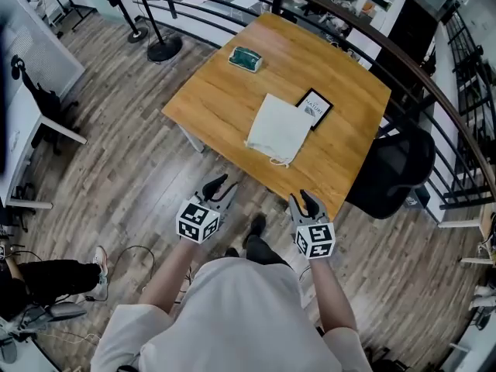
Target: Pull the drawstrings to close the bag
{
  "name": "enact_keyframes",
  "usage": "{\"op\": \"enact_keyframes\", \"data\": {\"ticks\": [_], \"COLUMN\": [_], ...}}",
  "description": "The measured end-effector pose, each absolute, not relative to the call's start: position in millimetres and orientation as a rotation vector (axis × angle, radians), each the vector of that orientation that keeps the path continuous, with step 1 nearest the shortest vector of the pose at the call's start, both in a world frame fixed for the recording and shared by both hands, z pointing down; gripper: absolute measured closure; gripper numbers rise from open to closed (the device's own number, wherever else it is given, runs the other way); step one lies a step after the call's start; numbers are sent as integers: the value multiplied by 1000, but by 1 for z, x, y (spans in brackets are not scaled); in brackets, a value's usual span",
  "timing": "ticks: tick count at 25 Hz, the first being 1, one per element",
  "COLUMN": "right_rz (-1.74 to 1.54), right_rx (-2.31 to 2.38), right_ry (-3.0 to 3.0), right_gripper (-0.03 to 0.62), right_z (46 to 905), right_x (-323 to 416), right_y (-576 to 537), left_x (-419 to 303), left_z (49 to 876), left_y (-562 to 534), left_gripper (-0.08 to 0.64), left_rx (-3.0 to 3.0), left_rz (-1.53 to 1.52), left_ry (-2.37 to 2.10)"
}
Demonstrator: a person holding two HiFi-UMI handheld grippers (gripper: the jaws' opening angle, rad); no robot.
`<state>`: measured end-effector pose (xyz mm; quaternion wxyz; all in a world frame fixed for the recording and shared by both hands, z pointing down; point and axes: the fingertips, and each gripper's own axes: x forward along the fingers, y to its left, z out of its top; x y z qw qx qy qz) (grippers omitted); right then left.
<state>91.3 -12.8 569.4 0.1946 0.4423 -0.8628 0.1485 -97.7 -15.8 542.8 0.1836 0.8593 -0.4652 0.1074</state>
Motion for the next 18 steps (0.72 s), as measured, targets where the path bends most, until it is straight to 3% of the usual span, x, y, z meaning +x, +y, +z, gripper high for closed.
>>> {"op": "enact_keyframes", "data": {"ticks": [18], "right_rz": [620], "right_rx": [1003], "right_ry": [-2389], "right_gripper": [479], "right_z": [651], "right_x": [111], "right_y": [-109], "left_x": [-66], "left_z": [620], "left_y": [-99], "left_gripper": [425], "left_rx": [2194], "left_rz": [427], "left_ry": [-1330]}}
